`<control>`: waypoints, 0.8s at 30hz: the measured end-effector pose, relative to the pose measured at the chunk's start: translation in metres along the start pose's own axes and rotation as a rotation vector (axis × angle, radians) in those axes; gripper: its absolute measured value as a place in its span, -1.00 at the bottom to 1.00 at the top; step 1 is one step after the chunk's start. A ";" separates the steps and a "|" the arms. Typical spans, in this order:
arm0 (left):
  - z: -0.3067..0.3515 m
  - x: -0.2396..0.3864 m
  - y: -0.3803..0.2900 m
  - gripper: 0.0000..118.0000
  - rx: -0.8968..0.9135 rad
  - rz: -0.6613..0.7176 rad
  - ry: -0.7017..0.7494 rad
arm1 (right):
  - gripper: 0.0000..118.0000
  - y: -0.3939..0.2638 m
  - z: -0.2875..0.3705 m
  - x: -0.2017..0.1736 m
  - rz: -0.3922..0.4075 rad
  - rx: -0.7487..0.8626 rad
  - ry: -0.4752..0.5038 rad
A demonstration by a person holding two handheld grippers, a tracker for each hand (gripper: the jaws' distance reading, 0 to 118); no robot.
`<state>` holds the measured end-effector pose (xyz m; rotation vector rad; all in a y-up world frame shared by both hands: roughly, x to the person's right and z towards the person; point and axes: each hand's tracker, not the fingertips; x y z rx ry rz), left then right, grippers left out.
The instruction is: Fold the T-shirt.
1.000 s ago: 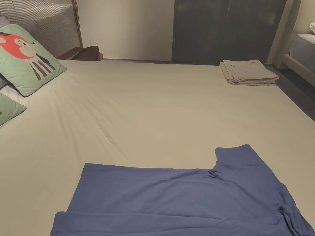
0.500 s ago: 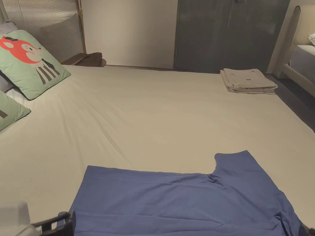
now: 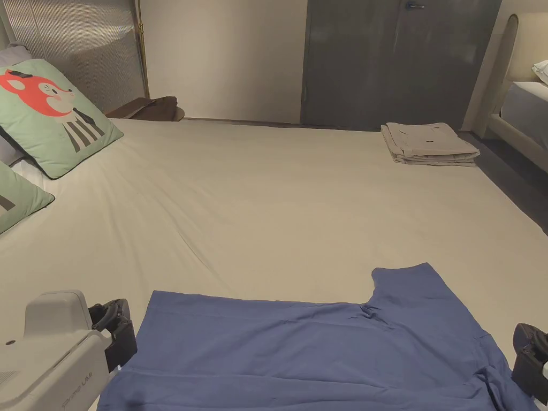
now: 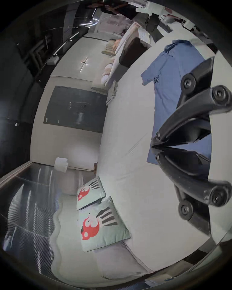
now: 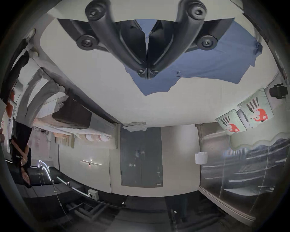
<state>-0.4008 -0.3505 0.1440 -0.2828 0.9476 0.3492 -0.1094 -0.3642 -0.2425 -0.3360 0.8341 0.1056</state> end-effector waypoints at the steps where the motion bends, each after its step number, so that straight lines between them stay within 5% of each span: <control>1: -0.005 -0.001 0.001 -0.99 -0.009 -0.011 0.000 | -1.00 -0.001 -0.002 0.001 -0.004 -0.004 0.001; 13: -0.167 -0.016 0.032 -0.92 -0.329 -0.058 0.016 | -1.00 -0.006 -0.031 0.004 -0.023 -0.092 -0.001; 14: -0.180 -0.017 0.032 -0.67 -0.358 -0.059 0.020 | -1.00 -0.006 -0.034 0.004 -0.023 -0.101 -0.002; 16: -0.213 -0.022 0.031 -0.52 -0.459 -0.060 0.028 | -1.00 -0.006 -0.040 0.002 -0.021 -0.117 -0.007; 18: -0.235 -0.025 0.025 0.42 -0.521 -0.061 0.049 | -1.00 -0.008 -0.047 0.001 -0.022 -0.131 -0.011; 19: -0.245 -0.026 0.022 0.70 -0.530 -0.063 0.051 | -1.00 -0.011 -0.052 0.003 -0.022 -0.139 -0.011; 24: -0.278 -0.034 0.011 0.67 -0.586 -0.043 0.077 | -1.00 -0.012 -0.064 0.000 -0.015 -0.173 -0.018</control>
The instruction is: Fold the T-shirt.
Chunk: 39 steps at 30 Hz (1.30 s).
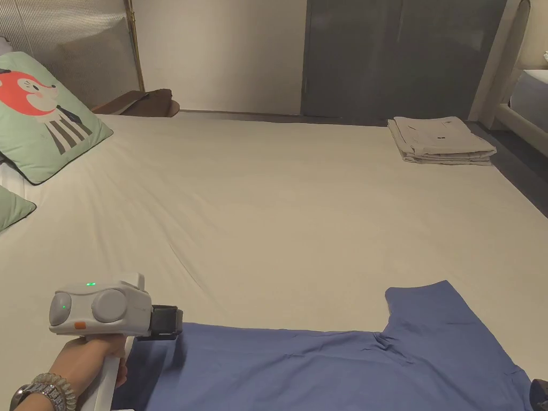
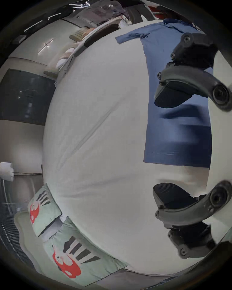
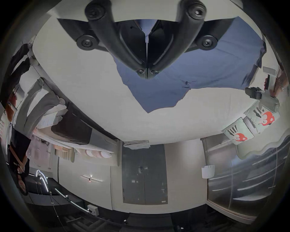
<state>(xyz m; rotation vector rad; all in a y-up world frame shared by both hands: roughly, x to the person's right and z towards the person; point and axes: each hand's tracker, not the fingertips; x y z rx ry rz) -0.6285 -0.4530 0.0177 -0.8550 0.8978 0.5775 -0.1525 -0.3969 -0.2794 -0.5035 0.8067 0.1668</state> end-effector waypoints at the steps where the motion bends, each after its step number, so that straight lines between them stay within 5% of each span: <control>1: -0.003 0.000 0.001 0.64 -0.008 0.009 0.002 | -1.00 0.000 -0.002 0.000 0.000 -0.004 -0.003; 3: -0.010 0.002 0.002 0.43 -0.017 0.015 0.011 | -1.00 -0.001 -0.005 0.001 -0.002 -0.013 -0.007; 5: -0.015 0.002 0.002 -0.03 -0.024 0.021 0.020 | -1.00 -0.003 -0.009 0.004 -0.003 -0.019 -0.013; 8: -0.012 0.005 -0.002 -0.29 -0.018 0.015 0.033 | -1.00 -0.002 -0.014 0.005 0.000 -0.031 -0.018; 10: -0.005 0.008 -0.005 -0.85 0.005 -0.004 0.043 | -0.95 0.001 -0.020 0.007 0.004 -0.040 -0.025; 11: -0.002 0.008 -0.006 -0.89 0.012 -0.010 0.042 | -0.71 0.004 -0.024 0.007 0.004 -0.046 -0.027; 13: 0.003 0.007 -0.007 -0.93 0.016 -0.011 0.020 | 0.42 0.015 -0.040 0.011 0.003 -0.087 -0.031; 14: 0.006 0.008 -0.008 -0.93 0.019 -0.012 0.008 | 0.57 0.021 -0.051 0.012 0.010 -0.121 -0.028; 18: 0.020 0.008 -0.009 -0.93 0.056 -0.014 0.002 | 0.54 0.042 -0.106 0.021 0.071 -0.186 -0.046; 26: 0.024 0.007 -0.006 -0.93 0.060 -0.007 -0.005 | 0.44 0.052 -0.207 0.031 0.044 -0.509 -0.077; 30: 0.023 0.006 -0.006 -0.93 0.052 0.002 -0.005 | 0.05 0.050 -0.215 0.036 0.036 -0.544 -0.049; 33: 0.023 0.006 -0.007 -0.93 0.050 -0.001 -0.002 | -0.95 0.054 -0.208 0.036 0.084 -0.512 0.005; 39: 0.045 -0.001 -0.008 -0.93 0.060 0.006 -0.013 | -0.96 0.079 -0.166 0.040 0.117 -0.443 0.054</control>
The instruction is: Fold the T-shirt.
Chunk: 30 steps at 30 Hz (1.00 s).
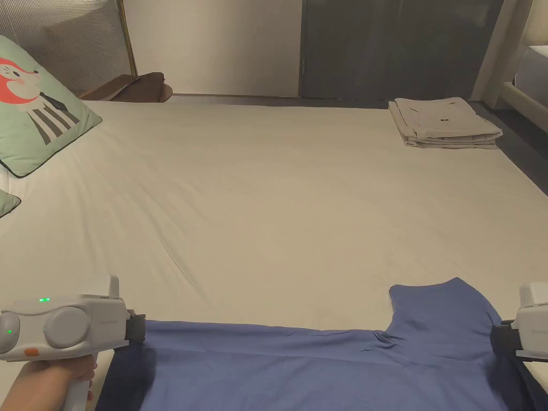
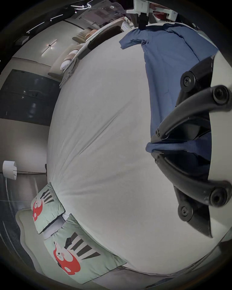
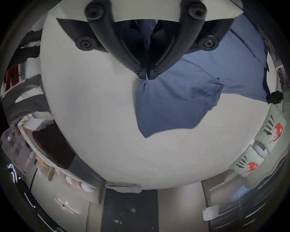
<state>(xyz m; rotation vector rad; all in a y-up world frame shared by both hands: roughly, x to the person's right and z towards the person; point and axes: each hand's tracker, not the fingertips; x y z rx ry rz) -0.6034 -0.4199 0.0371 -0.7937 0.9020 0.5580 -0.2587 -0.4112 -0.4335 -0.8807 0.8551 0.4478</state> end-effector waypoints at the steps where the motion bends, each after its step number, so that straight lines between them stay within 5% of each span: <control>1: 0.006 -0.002 0.000 -0.93 0.002 0.001 -0.003 | -0.96 0.001 0.014 -0.003 -0.007 0.016 0.001; 17: 0.143 -0.037 -0.091 -0.93 0.033 0.021 -0.058 | -0.96 -0.090 0.154 0.006 0.040 0.067 0.061; 30: 0.141 -0.046 -0.197 -0.93 -0.081 0.000 -0.014 | -0.96 -0.203 0.154 0.004 0.036 -0.069 0.049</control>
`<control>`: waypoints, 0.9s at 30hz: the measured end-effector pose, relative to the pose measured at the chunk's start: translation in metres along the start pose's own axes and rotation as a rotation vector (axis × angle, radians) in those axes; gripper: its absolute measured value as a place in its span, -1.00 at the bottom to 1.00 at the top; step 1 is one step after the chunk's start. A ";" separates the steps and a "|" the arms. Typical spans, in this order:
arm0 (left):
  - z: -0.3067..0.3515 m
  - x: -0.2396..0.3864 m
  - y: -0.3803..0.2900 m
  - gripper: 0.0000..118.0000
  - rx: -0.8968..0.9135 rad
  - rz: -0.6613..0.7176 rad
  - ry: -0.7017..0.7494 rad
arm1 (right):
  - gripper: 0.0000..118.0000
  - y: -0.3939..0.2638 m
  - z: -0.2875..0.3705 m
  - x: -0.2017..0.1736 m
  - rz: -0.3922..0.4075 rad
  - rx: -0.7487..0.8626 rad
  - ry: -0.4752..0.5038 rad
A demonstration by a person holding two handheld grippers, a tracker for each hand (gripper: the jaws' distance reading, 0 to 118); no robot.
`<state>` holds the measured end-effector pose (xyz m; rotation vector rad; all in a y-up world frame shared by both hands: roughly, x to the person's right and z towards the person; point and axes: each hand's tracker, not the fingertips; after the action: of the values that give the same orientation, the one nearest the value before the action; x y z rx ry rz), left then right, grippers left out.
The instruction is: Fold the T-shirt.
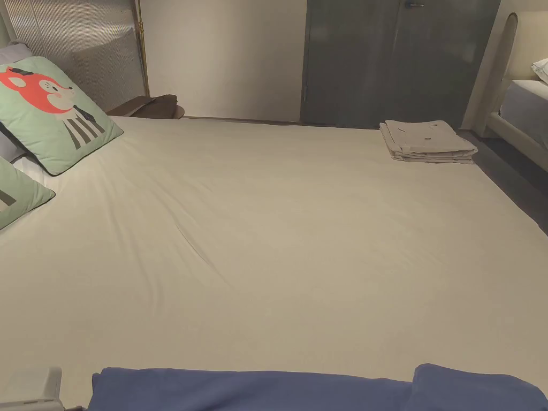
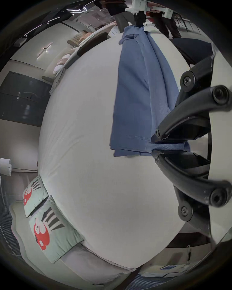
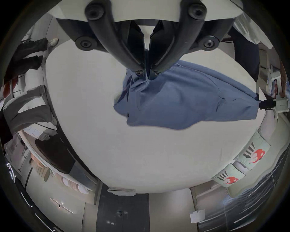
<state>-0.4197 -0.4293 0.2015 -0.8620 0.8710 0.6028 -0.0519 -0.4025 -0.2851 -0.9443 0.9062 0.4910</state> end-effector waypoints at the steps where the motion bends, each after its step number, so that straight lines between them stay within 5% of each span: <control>1: -0.001 -0.001 -0.004 -0.93 -0.001 0.001 0.003 | -0.96 -0.005 -0.001 -0.001 0.001 -0.006 -0.002; 9: -0.009 -0.005 -0.020 -0.93 -0.013 0.022 0.016 | -0.96 -0.032 -0.013 -0.001 -0.039 -0.033 -0.004; 13: -0.009 -0.003 -0.023 -0.81 0.015 0.011 0.046 | -0.96 -0.035 -0.017 0.002 -0.051 -0.012 -0.015; 14: -0.007 -0.004 -0.024 -0.64 0.038 0.002 0.065 | -0.94 -0.035 -0.016 0.002 -0.055 0.002 -0.017; 15: -0.004 -0.005 -0.025 -0.36 0.076 -0.009 0.080 | -0.81 -0.035 -0.016 0.003 -0.054 0.013 -0.014; 16: 0.001 -0.007 -0.027 0.10 0.114 -0.013 0.085 | -0.33 -0.035 -0.013 0.002 -0.049 0.027 -0.017; 18: 0.018 -0.008 -0.027 0.61 0.229 0.006 0.075 | 0.39 -0.033 -0.002 -0.002 -0.020 0.125 -0.057; 27: 0.074 0.012 0.011 0.63 0.619 0.089 0.002 | 0.43 0.004 0.048 -0.051 -0.048 0.654 -0.190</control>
<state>-0.3915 -0.3598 0.2134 -0.2646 1.0245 0.3713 -0.0611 -0.3587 -0.2313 -0.3156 0.7932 0.2102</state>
